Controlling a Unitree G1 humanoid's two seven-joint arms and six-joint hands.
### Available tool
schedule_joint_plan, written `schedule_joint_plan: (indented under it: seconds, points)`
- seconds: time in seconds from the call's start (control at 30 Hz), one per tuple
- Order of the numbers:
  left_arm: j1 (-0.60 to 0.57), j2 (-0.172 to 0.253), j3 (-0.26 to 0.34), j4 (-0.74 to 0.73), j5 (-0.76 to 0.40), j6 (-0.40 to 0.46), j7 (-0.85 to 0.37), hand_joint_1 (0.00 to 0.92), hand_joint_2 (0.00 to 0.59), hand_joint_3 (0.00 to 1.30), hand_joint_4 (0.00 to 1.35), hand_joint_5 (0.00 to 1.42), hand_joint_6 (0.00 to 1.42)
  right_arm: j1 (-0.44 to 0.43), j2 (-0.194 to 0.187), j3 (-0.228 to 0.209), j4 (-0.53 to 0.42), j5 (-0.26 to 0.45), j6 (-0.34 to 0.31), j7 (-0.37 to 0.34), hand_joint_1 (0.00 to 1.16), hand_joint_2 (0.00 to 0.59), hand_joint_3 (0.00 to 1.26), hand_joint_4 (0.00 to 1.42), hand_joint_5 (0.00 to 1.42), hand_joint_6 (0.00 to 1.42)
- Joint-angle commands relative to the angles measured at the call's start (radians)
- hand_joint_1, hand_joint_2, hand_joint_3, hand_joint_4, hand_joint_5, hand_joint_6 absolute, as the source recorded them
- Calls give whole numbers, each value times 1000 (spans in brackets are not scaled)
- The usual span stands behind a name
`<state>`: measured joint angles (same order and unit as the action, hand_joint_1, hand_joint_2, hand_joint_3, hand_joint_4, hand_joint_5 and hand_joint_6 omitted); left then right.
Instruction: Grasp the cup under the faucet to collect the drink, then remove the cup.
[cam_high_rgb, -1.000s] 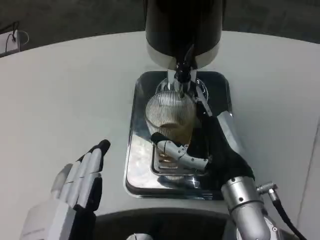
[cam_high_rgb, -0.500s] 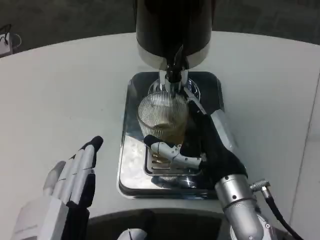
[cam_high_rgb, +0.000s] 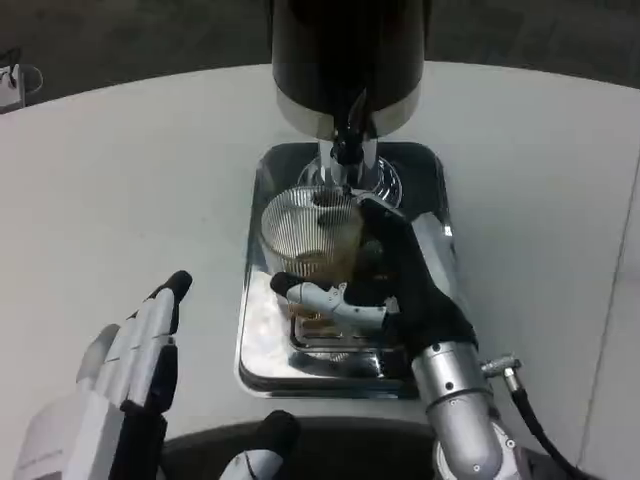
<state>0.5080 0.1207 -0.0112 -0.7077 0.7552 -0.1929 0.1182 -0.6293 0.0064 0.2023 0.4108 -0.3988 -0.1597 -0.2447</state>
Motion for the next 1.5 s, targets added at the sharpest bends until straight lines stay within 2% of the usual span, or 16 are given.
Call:
schedule_joint_plan:
  seconds: [0.03, 0.17, 0.27, 0.5, 0.83, 0.93, 1.2, 1.5]
  points:
    - [9, -5, 6, -14, -3, 18, -15, 0, 175, 0, 0, 36, 0, 2, 20, 7, 19, 14, -7, 2, 1114, 220, 495, 668, 959, 1419]
    - [5, -5, 0, -13, 0, 21, -18, 0, 175, 0, 0, 36, 0, 15, 21, 4, 4, 11, -22, -20, 1137, 204, 642, 834, 1083, 1424]
    - [5, -6, -3, -10, 1, 23, -18, 0, 175, 0, 0, 36, 0, 21, 16, -4, -5, 15, -33, -24, 1139, 192, 698, 920, 1161, 1424]
    - [-9, -7, -17, 5, 1, 27, -18, 0, 170, 0, 0, 36, 0, 50, -5, -19, -58, 22, -42, -18, 1143, 170, 844, 1037, 1282, 1424]
    - [-32, -4, -35, 30, -1, 27, -17, 0, 169, 0, 0, 36, 0, 119, -24, -29, -179, 33, -26, 23, 1152, 168, 890, 1069, 1310, 1424]
    - [-42, -3, -42, 37, -2, 26, -16, 0, 169, 0, 0, 36, 0, 151, -30, -28, -227, 35, -14, 45, 1145, 142, 891, 1069, 1299, 1424]
    - [-58, 5, -47, 58, -9, 19, -12, 0, 165, 0, 0, 36, 0, 220, -47, -34, -307, 45, 1, 88, 1139, 122, 892, 1069, 1298, 1424]
    - [-70, 5, -61, 81, -5, 10, -1, 0, 164, 0, 0, 36, 0, 306, -60, -52, -453, 72, 39, 139, 1140, 115, 903, 1069, 1305, 1424]
